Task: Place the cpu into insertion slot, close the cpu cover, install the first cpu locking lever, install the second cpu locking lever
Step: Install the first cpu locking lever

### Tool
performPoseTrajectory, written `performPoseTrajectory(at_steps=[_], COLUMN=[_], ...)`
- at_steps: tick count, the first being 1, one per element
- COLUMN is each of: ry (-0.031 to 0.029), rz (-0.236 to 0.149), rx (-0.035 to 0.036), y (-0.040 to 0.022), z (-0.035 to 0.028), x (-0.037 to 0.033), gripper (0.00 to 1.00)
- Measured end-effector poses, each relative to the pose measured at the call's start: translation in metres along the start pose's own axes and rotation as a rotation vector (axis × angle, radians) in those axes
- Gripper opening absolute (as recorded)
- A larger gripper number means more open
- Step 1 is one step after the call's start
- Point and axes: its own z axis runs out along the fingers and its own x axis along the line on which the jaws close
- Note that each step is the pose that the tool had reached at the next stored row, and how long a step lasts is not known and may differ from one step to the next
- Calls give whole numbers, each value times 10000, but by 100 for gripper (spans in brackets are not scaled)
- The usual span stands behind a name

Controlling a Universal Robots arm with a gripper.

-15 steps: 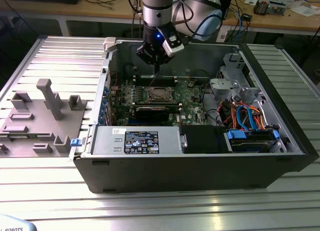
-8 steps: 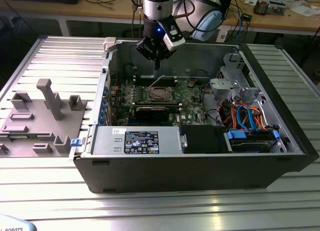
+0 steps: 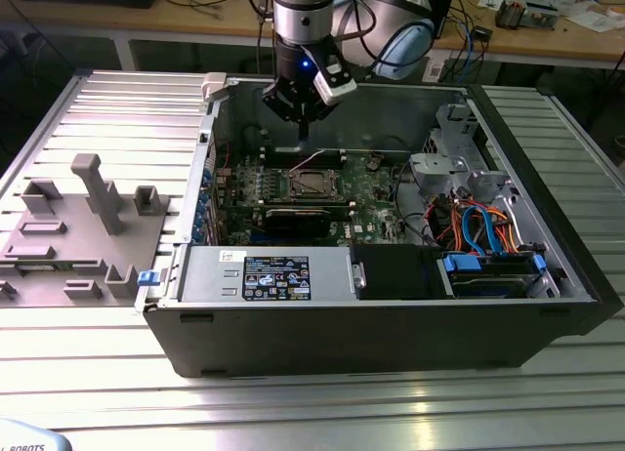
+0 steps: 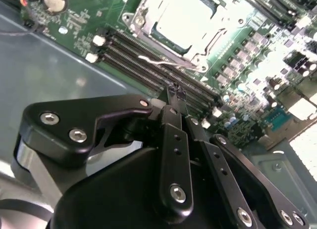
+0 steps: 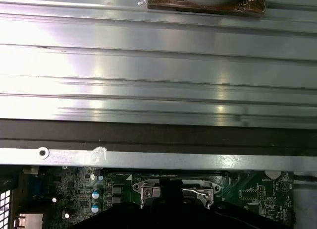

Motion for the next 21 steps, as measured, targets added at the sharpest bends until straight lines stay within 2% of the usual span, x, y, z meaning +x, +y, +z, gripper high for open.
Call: performPoseTrajectory(at_steps=[3,4,11,21], ry=[-2,-1,-2,-2], rz=[0,0,-2,-19], rx=[-4,-2,-31,-32], y=[-69,-73,-82,-87], z=[59,77,200,337], x=[14,15,25,34], gripper=[11,11,11,11])
